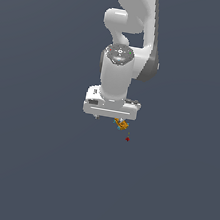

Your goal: Pick up the object and move it to a goal position.

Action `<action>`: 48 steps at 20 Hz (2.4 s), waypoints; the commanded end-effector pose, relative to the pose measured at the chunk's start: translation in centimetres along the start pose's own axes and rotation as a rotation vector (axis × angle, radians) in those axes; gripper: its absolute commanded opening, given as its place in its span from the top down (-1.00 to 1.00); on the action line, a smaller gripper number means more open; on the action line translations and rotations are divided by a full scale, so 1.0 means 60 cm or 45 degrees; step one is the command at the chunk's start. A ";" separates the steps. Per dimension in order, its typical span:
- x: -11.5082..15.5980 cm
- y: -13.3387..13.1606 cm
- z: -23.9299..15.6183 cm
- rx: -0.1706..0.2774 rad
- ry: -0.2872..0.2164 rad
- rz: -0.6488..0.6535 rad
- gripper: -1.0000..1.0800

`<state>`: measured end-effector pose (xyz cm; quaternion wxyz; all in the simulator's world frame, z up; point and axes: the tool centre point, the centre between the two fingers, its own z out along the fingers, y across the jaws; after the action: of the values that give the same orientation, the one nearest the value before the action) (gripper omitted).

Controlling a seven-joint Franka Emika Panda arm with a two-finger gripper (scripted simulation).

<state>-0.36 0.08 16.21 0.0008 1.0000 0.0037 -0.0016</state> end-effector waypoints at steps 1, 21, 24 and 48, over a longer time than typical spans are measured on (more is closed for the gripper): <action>0.000 0.000 0.000 0.000 0.000 0.000 -0.92; -0.013 -0.018 0.032 -0.014 -0.022 -0.124 -0.92; -0.023 -0.034 0.050 -0.015 -0.019 -0.206 -0.92; -0.108 -0.145 0.161 0.001 0.003 -0.773 -0.92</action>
<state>-6.94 8.71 6.57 0.0000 0.9532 0.3025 -0.0007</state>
